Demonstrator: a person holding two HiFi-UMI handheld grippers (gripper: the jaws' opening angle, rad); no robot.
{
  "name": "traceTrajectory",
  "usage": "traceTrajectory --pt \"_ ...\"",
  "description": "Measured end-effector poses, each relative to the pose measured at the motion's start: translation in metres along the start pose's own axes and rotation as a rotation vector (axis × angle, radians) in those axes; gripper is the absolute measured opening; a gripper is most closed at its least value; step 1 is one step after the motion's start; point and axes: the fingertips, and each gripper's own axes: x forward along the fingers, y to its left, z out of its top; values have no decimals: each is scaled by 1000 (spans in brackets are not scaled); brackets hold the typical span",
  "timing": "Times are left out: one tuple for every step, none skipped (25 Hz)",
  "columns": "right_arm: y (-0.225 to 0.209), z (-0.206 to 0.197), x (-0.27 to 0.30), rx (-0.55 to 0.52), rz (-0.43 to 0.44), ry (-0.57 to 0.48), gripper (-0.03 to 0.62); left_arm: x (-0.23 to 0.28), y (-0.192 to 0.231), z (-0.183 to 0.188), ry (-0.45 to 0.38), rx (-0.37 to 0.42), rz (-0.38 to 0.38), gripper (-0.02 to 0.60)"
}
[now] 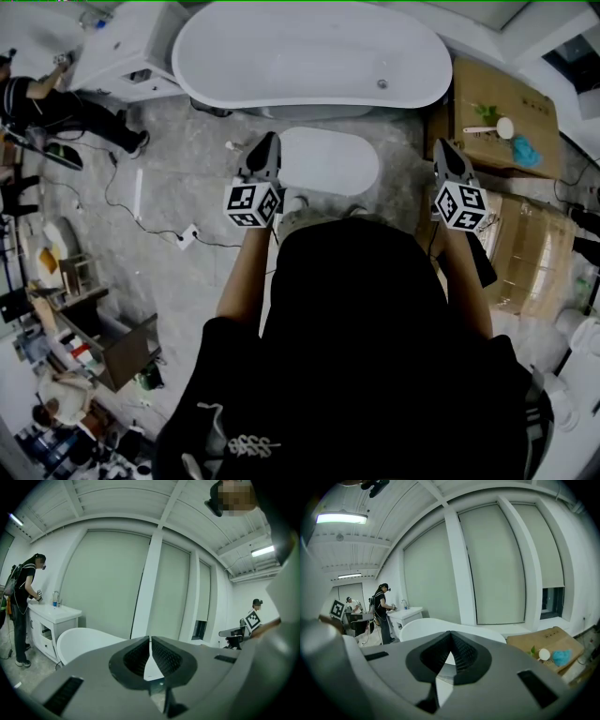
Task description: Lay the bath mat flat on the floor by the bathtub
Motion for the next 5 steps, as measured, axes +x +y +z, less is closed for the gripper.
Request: traceTrajectory --pt "0 -1 -1 3 1 2 23 0 -1 -1 0 -1 0 31" --pt "1 -2 -1 4 2 5 23 0 -1 -1 0 -1 0 31" --pt "2 -2 0 4 4 7 23 -1 0 -1 -2 -1 1 31" --pt "3 -2 0 2 6 9 23 -1 1 -1 -3 0 2 31" --pt "4 -2 1 1 9 11 23 -1 2 -1 -5 0 4 31"
